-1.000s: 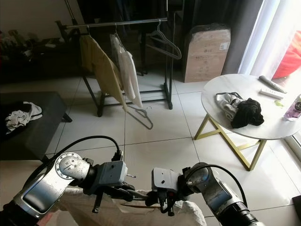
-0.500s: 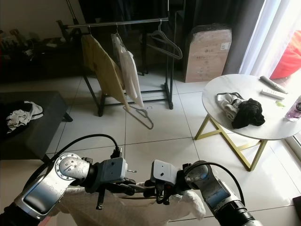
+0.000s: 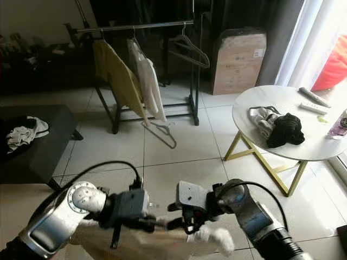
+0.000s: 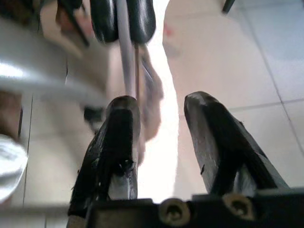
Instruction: Hang hanger
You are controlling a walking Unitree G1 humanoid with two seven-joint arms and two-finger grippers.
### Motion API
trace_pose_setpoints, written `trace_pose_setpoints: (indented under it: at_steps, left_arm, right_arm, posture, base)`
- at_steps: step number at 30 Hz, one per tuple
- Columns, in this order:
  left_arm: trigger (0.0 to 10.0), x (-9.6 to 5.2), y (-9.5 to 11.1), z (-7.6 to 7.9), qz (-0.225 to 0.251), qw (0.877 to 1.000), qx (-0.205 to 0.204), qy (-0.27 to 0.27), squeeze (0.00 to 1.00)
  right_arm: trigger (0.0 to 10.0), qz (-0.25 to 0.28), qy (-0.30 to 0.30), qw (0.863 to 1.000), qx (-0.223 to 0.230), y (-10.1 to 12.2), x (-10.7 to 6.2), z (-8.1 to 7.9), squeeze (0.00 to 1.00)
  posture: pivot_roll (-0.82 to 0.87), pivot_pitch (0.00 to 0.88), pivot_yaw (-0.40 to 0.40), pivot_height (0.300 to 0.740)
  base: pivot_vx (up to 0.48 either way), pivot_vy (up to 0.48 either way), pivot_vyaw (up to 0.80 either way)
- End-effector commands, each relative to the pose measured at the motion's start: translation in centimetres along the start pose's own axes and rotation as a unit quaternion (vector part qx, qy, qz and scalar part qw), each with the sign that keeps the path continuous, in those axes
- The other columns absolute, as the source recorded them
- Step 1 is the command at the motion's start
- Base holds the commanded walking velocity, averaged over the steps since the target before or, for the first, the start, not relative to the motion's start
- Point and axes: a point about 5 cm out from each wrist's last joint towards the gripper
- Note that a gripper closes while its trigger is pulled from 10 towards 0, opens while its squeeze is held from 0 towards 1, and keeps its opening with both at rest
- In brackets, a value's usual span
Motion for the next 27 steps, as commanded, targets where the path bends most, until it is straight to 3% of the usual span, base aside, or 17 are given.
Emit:
trace_pose_setpoints:
  at_steps: [1, 6, 10, 11, 13, 17, 19, 20, 23, 26, 27]
  left_arm:
    - [0.0, -0.5, 0.2, -0.1, -0.008, 1.0, 0.015, 0.014, 0.0]
    - [0.0, -0.8, 0.0, -0.4, -0.016, 0.999, 0.01, 0.042, 0.0]
    - [0.0, -1.2, -0.3, -0.7, -0.014, 0.996, -0.006, 0.091, 0.0]
    - [0.0, -1.2, -0.3, -0.7, -0.014, 0.996, -0.006, 0.091, 0.0]
    - [0.0, -1.1, -0.6, -0.3, -0.014, 0.996, -0.017, 0.091, 0.0]
    - [0.0, -0.9, -0.7, 0.2, -0.012, 0.996, -0.025, 0.089, 0.0]
    - [0.0, -1.1, -0.6, -0.3, -0.01, 0.992, -0.03, 0.121, 0.0]
    - [0.0, -1.1, -0.6, -0.3, -0.01, 0.992, -0.03, 0.121, 0.0]
    - [0.0, -1.1, -0.3, -1.0, -0.004, 0.985, -0.038, 0.166, 0.0]
    - [0.0, -0.9, -0.2, -1.2, -0.003, 0.979, -0.057, 0.195, 0.0]
    - [0.0, -0.7, -0.2, -1.2, -0.011, 0.976, -0.07, 0.208, 0.0]
  right_arm:
    - [10.0, -0.01, -0.009, 1.0, -0.005, 0.0, 0.2, 0.2, 0.0]
    - [10.0, -0.029, -0.07, 0.997, 0.015, -0.5, -0.4, 1.3, 0.0]
    - [10.0, -0.034, -0.166, 0.984, 0.063, -1.3, -1.3, 2.7, 0.0]
    - [10.0, -0.034, -0.166, 0.984, 0.063, -1.3, -1.3, 2.7, 0.0]
    - [10.0, -0.029, -0.241, 0.964, 0.109, -1.8, -2.0, 3.8, 0.0]
    - [10.0, -0.032, -0.306, 0.939, 0.153, -2.6, -2.8, 4.6, 0.0]
    - [10.0, -0.055, -0.338, 0.92, 0.19, -3.8, -2.7, 4.3, 0.0]
    - [10.0, -0.055, -0.338, 0.92, 0.19, -3.8, -2.7, 4.3, 0.0]
    - [10.0, -0.062, -0.374, 0.896, 0.232, -4.8, -2.3, 3.9, 0.0]
    - [10.0, -0.042, -0.416, 0.862, 0.287, -5.3, -2.0, 3.6, 0.0]
    - [10.0, -0.03, -0.445, 0.836, 0.319, -5.6, -2.0, 3.6, 0.0]
  posture:
    - [-0.08, 0.139, 0.028, 0.74]
    - [-0.08, 0.137, 0.03, 0.74]
    - [-0.08, 0.131, 0.034, 0.74]
    - [-0.08, 0.131, 0.034, 0.74]
    - [-0.08, 0.13, 0.033, 0.74]
    - [-0.08, 0.128, 0.03, 0.74]
    - [-0.07, 0.123, 0.025, 0.74]
    - [-0.07, 0.123, 0.025, 0.74]
    - [-0.06, 0.122, 0.023, 0.74]
    - [-0.06, 0.122, 0.023, 0.74]
    - [-0.06, 0.124, 0.024, 0.74]
  base:
    - [0.0, 0.0, 0.0]
    - [0.0, 0.0, 0.0]
    - [0.0, 0.0, 0.0]
    - [0.0, 0.0, 0.0]
    - [0.0, 0.0, 0.0]
    - [0.0, 0.0, 0.0]
    - [0.0, 0.0, 0.0]
    - [0.0, 0.0, 0.0]
    - [0.0, 0.0, 0.0]
    - [0.0, 0.0, 0.0]
    - [0.0, 0.0, 0.0]
Point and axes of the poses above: a point about 5 cm out from each wrist's last joint towards the gripper, its own x axis pointing out of the wrist towards the gripper, its own y axis along the axis of the wrist's last joint, z = x × y, and after that the axes turned 9 degrees about -x, right-handed
